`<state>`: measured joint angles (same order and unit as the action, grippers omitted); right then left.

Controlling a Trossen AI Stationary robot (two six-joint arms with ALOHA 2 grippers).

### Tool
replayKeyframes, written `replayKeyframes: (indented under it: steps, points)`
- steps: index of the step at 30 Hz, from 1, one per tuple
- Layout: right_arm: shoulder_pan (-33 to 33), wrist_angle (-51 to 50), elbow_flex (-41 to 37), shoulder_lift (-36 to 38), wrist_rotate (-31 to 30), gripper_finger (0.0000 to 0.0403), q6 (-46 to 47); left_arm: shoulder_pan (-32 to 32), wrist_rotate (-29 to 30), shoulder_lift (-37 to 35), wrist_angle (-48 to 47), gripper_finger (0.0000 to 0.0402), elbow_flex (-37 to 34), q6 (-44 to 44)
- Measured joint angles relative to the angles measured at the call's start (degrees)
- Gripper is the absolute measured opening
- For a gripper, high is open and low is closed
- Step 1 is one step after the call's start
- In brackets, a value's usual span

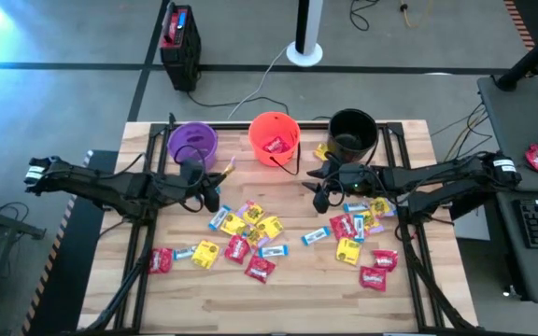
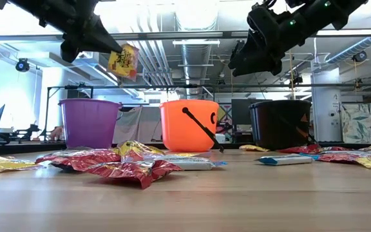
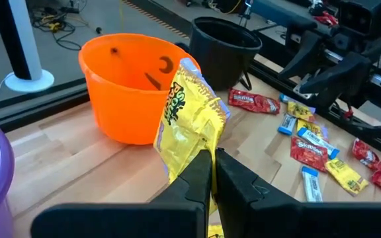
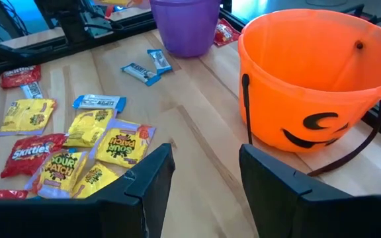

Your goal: Sort candy by brand, put in halloween buckets

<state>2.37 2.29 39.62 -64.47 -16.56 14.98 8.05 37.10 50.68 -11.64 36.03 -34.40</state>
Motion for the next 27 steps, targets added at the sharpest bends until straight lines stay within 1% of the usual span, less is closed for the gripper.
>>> replayKeyframes:
  steps: [4,7,9,11,14,16,18,20,23,27]
  points:
    - [0.0,0.0,0.0,0.0,0.0,0.0166,0.0,0.0,0.2,0.0,0.0,0.0,0.0,0.0]
    - [0.0,0.0,0.0,0.0,0.0,0.0166,0.0,0.0,2.9,-0.1,-0.5,0.0,0.0,-0.7]
    - [0.0,0.0,0.0,0.0,0.0,0.0166,0.5,0.0,6.0,-0.2,-2.9,0.0,0.9,-2.3]
    - [0.0,0.0,0.0,0.0,0.0,0.0166,0.5,0.0,11.5,-0.1,-7.5,0.0,2.5,-4.7]
    - [0.0,-0.1,0.0,0.0,0.0,0.0166,0.6,-0.4,20.3,0.0,-18.9,0.0,5.4,-9.1]
    - [0.0,0.0,0.0,0.0,0.0,0.0166,0.6,-1.8,22.2,0.0,-25.7,0.0,7.0,-12.6]
    - [0.0,0.0,0.0,0.0,0.0,0.0166,0.6,-4.5,22.3,-0.1,-31.0,0.0,8.0,-15.5]
    - [0.0,0.0,0.0,0.0,0.0,0.0166,0.6,-7.7,21.3,-0.1,-34.2,0.0,8.2,-17.2]
    - [0.0,0.0,0.0,0.0,0.0,0.0166,1.0,-13.3,18.5,0.0,-34.5,0.0,7.7,-15.9]
    - [0.0,0.1,0.0,0.0,0.0,0.0166,1.2,-21.7,12.9,0.0,-34.4,0.0,6.9,-12.3]
